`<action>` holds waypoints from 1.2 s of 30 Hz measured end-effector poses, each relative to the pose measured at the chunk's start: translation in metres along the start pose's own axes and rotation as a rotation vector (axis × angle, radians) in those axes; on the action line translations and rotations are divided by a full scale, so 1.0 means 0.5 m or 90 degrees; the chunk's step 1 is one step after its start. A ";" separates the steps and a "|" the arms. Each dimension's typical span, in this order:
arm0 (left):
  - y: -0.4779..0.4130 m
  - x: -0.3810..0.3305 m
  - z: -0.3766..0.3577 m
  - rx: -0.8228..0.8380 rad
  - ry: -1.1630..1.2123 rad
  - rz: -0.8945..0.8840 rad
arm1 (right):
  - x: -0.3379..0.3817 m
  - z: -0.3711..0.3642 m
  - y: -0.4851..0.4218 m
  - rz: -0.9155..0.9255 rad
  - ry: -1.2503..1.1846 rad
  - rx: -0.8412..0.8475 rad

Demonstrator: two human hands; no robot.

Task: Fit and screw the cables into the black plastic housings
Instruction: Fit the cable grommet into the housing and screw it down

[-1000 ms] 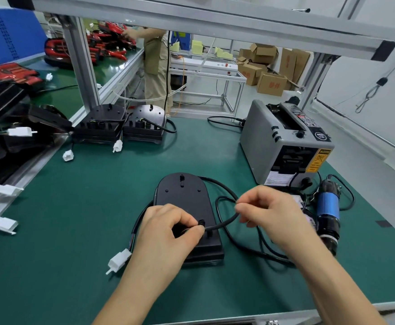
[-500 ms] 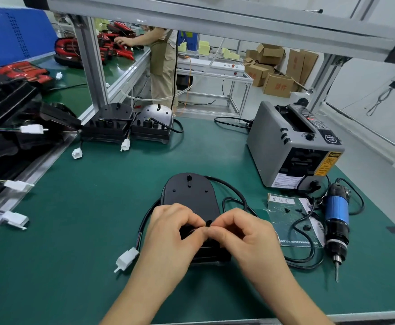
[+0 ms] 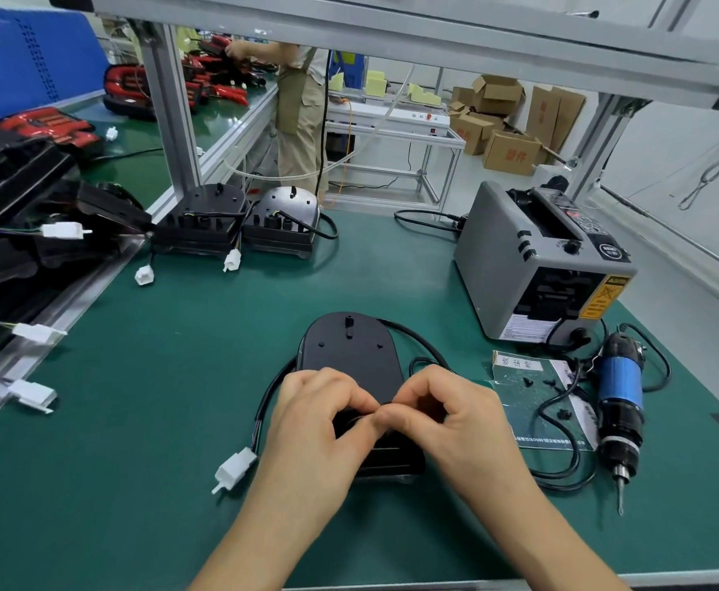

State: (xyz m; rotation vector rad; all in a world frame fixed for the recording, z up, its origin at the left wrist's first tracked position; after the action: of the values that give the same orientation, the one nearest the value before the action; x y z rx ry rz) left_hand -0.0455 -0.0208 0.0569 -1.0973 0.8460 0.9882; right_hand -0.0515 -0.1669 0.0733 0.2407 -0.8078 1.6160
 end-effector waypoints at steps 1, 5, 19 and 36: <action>0.000 0.001 0.000 -0.003 -0.001 0.000 | -0.001 0.000 0.000 -0.001 0.006 -0.006; 0.000 0.005 0.001 -0.013 -0.006 0.003 | 0.010 0.005 0.003 0.045 0.024 -0.008; 0.004 0.006 0.000 -0.018 -0.019 -0.018 | 0.006 0.002 -0.001 0.020 0.066 0.052; 0.006 -0.005 0.002 0.068 -0.006 -0.024 | 0.018 0.001 0.001 0.040 0.144 0.059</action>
State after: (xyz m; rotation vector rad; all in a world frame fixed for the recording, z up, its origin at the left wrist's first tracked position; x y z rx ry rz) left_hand -0.0488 -0.0198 0.0584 -1.0127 0.8582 0.9067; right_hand -0.0542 -0.1602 0.0785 0.0961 -0.5737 1.7063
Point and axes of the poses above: each hand's wrist, its own y-axis away from the middle knuckle, its own z-axis out of the back of the hand, x = y × z, the point moved 7 cm from there along -y, towards the middle knuckle, and after that the axes turned 15 degrees about y, right-handed, at the moved point
